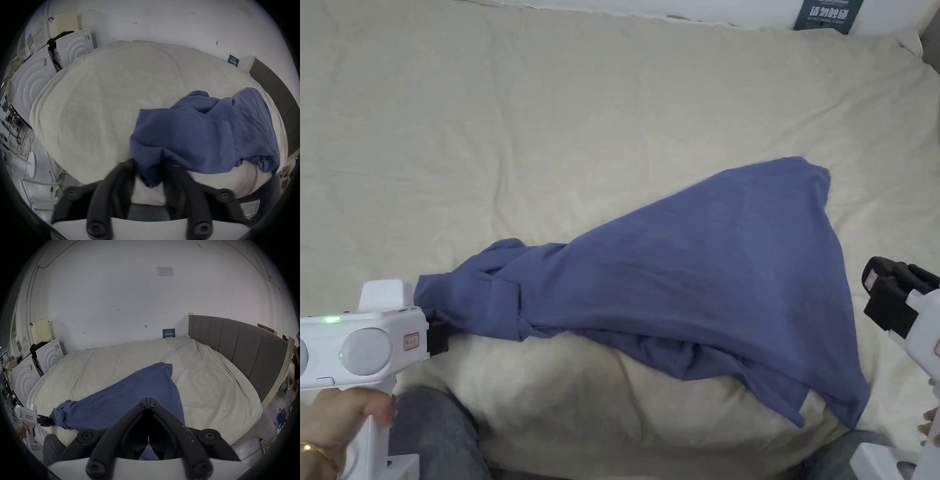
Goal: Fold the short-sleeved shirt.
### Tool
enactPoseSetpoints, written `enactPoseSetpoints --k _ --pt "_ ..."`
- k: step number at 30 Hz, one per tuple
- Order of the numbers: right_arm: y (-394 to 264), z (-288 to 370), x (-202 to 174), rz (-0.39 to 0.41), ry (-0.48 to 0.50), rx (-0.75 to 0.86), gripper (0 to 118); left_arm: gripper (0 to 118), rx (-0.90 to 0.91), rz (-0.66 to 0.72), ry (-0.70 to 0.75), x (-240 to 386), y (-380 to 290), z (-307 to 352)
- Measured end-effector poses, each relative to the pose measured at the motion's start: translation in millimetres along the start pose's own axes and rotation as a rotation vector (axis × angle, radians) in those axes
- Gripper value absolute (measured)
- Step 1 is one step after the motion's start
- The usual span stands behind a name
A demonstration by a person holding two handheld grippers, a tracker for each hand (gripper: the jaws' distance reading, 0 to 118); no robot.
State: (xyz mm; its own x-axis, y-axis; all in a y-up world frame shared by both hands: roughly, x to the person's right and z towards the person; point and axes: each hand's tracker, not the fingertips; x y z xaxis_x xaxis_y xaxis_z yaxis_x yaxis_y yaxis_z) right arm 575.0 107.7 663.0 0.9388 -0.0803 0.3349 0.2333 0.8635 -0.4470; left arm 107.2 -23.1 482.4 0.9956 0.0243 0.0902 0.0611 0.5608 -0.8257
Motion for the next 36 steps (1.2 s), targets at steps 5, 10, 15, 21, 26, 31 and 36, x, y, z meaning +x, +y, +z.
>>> enactPoseSetpoints --k 5,10,15,21,26,31,36 --pt "-6.5 -1.9 8.1 0.005 -0.012 -0.047 1 4 0.068 0.032 0.003 8.0 8.2 20.3" --pt "-14.9 -15.9 31.6 -0.005 -0.034 -0.209 13 4 0.159 0.090 -0.045 2.3 19.5 57.3" --pt "-36.1 -47.9 63.4 -0.062 -0.015 -0.451 115 4 0.192 0.114 -0.068 3.4 23.8 75.6" --pt "-81.7 -81.8 71.7 0.023 -0.129 -0.631 111 4 0.187 0.121 -0.058 7.0 26.3 75.3" --pt "-98.9 -98.6 68.9 -0.022 -0.113 -0.655 53 4 0.188 0.117 -0.046 9.2 27.1 73.5" --pt "-93.1 -99.5 66.1 0.002 -0.066 -0.650 20 4 0.176 0.115 -0.033 12.5 27.6 72.2" --pt "-63.8 -75.0 73.0 -0.011 0.006 -0.597 6 4 0.182 0.135 -0.045 13.7 30.9 77.3"
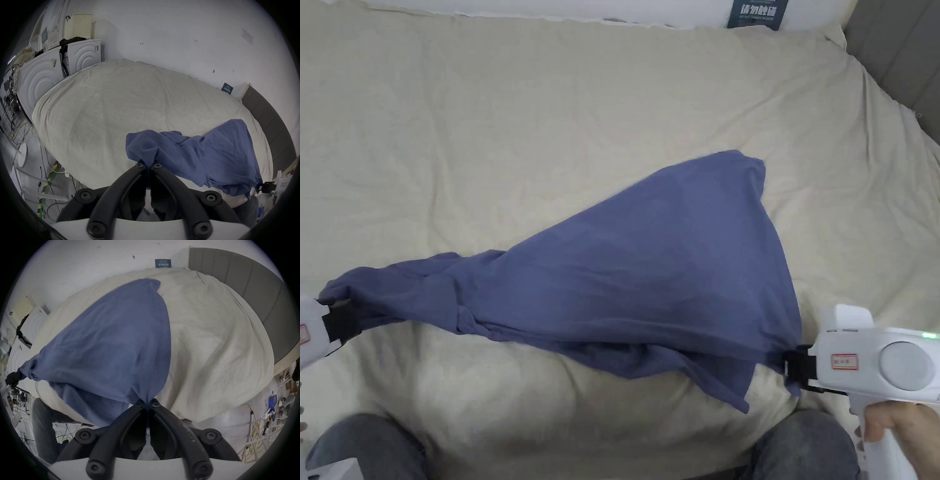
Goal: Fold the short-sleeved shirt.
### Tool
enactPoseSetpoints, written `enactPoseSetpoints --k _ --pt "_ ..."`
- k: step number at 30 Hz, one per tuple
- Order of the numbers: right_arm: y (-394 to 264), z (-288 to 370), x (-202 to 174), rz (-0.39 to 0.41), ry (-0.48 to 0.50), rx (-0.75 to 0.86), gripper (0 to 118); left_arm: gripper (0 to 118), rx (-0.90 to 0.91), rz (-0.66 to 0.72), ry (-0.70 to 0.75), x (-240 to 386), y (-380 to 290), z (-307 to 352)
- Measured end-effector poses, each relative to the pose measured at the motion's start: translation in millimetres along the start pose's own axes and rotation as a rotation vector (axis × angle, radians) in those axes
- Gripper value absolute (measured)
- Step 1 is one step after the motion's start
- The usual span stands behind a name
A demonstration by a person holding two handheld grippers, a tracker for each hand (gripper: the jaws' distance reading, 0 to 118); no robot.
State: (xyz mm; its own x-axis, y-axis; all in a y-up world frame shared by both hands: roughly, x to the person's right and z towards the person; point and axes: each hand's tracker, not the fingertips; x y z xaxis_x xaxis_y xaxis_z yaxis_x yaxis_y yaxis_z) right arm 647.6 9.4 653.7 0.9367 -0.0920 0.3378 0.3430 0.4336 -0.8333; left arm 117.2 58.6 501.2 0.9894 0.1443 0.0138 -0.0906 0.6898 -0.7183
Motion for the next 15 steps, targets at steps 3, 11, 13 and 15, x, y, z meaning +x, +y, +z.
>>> enactPoseSetpoints --k 3,11,13,15 --pt "14.7 36.2 7.5 -0.035 0.063 0.072 6 4 0.023 0.016 -0.021 -2.2 13.0 7.3" --pt "96.3 176.1 8.6 -0.084 0.249 0.486 6 4 0.289 0.049 -0.120 14.2 114.4 61.5" --pt "121.0 216.7 6.1 -0.073 0.298 0.572 6 4 0.366 0.038 -0.127 23.0 142.3 76.7" --pt "147.4 259.8 -0.9 -0.013 0.271 0.648 6 4 0.422 0.029 -0.154 32.0 171.8 93.8"
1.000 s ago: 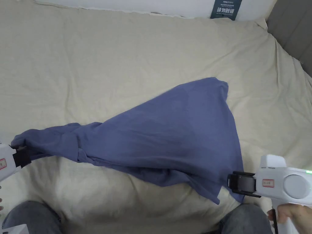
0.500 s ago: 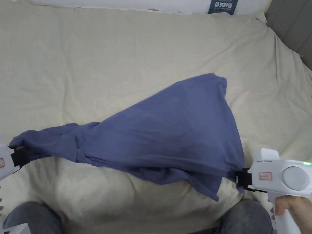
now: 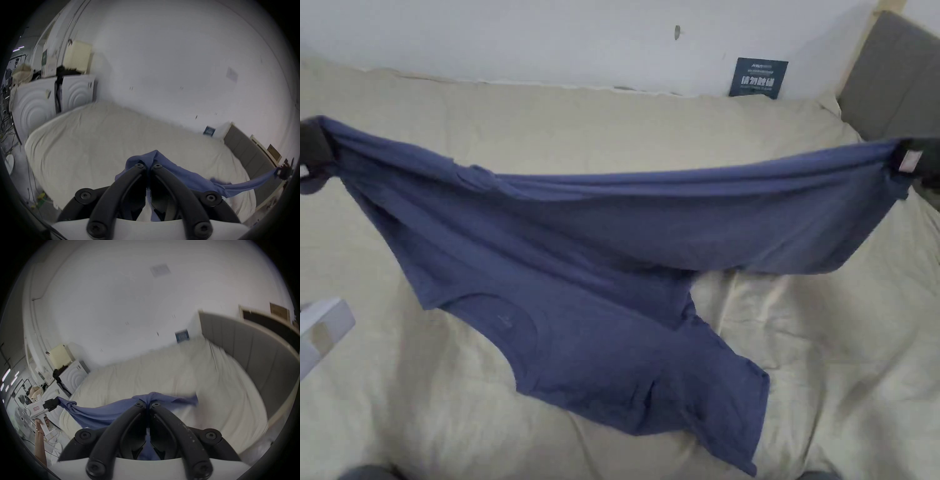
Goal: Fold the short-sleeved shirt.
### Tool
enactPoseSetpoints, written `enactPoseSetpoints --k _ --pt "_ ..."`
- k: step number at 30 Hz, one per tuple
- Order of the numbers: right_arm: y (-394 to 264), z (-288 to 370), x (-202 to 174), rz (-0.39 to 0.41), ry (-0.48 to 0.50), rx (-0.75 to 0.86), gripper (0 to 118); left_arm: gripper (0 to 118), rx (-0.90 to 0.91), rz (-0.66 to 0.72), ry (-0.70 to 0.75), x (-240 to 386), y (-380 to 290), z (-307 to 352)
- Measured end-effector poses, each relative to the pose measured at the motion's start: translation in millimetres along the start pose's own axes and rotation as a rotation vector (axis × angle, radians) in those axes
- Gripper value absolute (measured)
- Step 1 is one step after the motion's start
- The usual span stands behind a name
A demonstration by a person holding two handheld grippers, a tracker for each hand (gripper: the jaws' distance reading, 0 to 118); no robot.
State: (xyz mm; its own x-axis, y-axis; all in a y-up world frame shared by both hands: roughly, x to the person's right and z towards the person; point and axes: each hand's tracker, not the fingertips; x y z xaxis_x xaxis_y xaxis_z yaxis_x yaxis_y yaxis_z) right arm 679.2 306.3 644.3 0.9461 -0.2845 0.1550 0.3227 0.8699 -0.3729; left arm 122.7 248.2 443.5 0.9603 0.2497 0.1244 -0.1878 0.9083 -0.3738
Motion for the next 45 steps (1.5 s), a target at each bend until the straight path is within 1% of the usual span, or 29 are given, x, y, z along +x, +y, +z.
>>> enactPoseSetpoints --k 3,4,6,9,11,16,19,22,26,28,32,34,37,40,43,45 --pt "51.7 25.5 -27.4 0.109 -0.074 0.099 6 4 0.089 -0.026 -0.027 15.0 44.1 4.7" --pt "69.4 30.3 -30.6 0.134 -0.078 0.129 6 4 0.121 -0.049 -0.029 20.7 59.3 8.0" --pt "99.1 47.3 -45.9 0.161 -0.073 0.176 6 4 0.187 -0.068 -0.017 22.9 91.0 6.8" --pt "135.0 62.2 -61.5 0.181 -0.071 0.202 6 4 0.254 -0.014 -0.047 26.8 134.4 14.7" --pt "154.6 67.5 -68.4 0.175 -0.062 0.205 6 4 0.276 -0.032 -0.034 42.6 154.2 27.2" --pt "188.7 55.0 -78.6 0.138 -0.065 0.160 6 4 0.300 -0.040 0.017 53.9 210.4 27.5" --pt "206.1 38.1 -85.9 0.136 -0.088 0.129 6 4 0.296 -0.087 0.096 64.6 249.8 16.5" --pt "227.7 13.8 -90.9 0.094 -0.097 0.110 6 4 0.317 -0.154 0.209 86.6 283.7 2.3" --pt "258.3 -25.9 -104.7 0.062 -0.150 0.123 6 4 0.351 -0.242 0.333 119.7 315.1 -26.2" --pt "276.5 -47.7 -111.8 0.073 -0.198 0.137 6 4 0.358 -0.297 0.381 135.2 329.6 -46.7" --pt "313.6 -89.0 -118.4 0.045 -0.229 0.179 6 4 0.426 -0.375 0.489 161.6 354.6 -88.6" --pt "332.4 -112.2 -121.2 0.045 -0.251 0.202 6 4 0.478 -0.404 0.536 172.9 366.2 -108.9" --pt "356.0 -144.7 -122.9 0.050 -0.275 0.239 6 4 0.535 -0.383 0.573 188.5 379.8 -137.9" --pt "372.1 -174.7 -121.6 0.029 -0.288 0.272 6 4 0.602 -0.337 0.597 197.1 382.0 -166.5" --pt "381.9 -200.4 -117.6 0.010 -0.283 0.305 6 4 0.650 -0.307 0.647 201.0 379.0 -193.7" --pt "380.0 -213.2 -114.4 0.010 -0.276 0.317 6 4 0.659 -0.254 0.668 202.7 377.8 -206.7"
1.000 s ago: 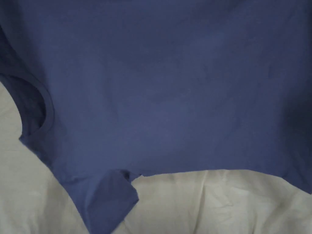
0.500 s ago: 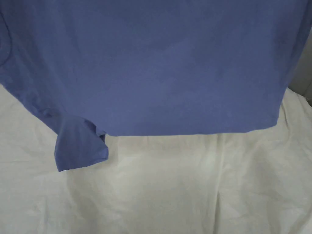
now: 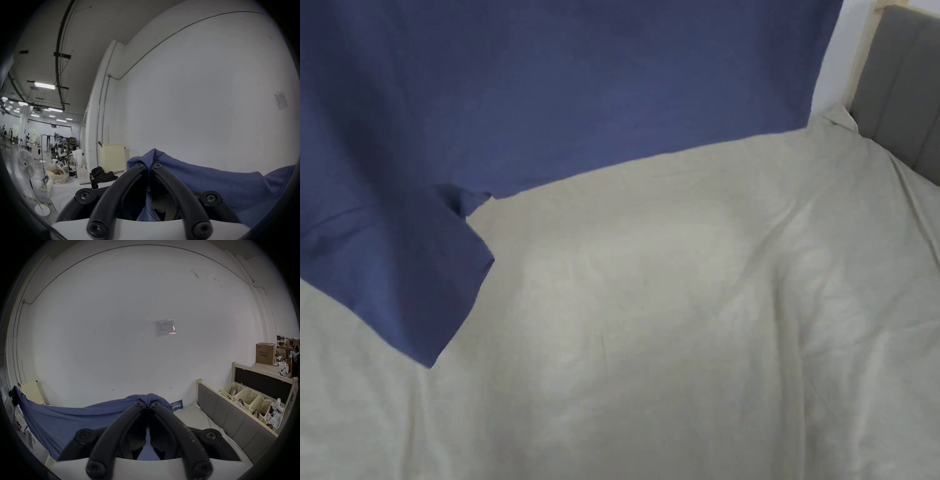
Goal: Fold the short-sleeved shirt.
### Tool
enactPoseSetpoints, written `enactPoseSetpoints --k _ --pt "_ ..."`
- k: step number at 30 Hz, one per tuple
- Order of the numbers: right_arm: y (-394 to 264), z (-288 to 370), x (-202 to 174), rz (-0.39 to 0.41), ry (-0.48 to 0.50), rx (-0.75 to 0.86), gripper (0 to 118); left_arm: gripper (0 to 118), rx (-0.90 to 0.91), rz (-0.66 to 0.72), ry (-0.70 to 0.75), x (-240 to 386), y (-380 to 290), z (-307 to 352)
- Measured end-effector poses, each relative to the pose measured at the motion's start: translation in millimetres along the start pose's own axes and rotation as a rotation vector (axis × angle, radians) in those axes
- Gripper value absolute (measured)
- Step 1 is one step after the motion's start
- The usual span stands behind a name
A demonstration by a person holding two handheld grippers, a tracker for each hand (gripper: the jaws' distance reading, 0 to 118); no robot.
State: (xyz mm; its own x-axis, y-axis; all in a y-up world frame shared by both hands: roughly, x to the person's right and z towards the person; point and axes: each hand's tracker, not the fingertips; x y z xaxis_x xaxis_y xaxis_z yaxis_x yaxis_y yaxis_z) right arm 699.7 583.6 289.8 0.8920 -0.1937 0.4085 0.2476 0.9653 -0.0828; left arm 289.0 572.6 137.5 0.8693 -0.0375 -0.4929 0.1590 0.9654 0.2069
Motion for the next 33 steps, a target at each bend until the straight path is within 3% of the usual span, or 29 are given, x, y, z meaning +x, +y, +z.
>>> enactPoseSetpoints --k 3,6,15,21,25,28,33 --pt "-14.0 -20.0 1.2 0.029 -0.014 -0.004 6 4 -0.022 0.000 -0.010 15.7 -12.1 -9.5" --pt "-34.2 -35.3 9.9 0.009 -0.022 -0.023 6 4 -0.021 -0.003 -0.021 27.2 -27.6 -9.1" --pt "-151.0 -56.0 53.4 -0.029 -0.022 -0.257 6 4 -0.158 -0.153 -0.186 24.9 -128.7 21.2" --pt "-259.3 -40.4 95.3 -0.110 -0.005 -0.414 6 4 -0.313 -0.198 -0.298 -18.8 -220.1 70.3" --pt "-332.4 -13.5 115.8 -0.092 -0.012 -0.515 6 4 -0.460 -0.206 -0.329 -57.3 -282.3 111.1" --pt "-385.2 11.9 127.1 -0.128 -0.007 -0.570 6 4 -0.541 -0.202 -0.321 -88.9 -327.8 147.9" --pt "-467.6 62.7 141.7 -0.055 -0.011 -0.681 6 4 -0.707 -0.183 -0.338 -146.4 -402.4 211.4"
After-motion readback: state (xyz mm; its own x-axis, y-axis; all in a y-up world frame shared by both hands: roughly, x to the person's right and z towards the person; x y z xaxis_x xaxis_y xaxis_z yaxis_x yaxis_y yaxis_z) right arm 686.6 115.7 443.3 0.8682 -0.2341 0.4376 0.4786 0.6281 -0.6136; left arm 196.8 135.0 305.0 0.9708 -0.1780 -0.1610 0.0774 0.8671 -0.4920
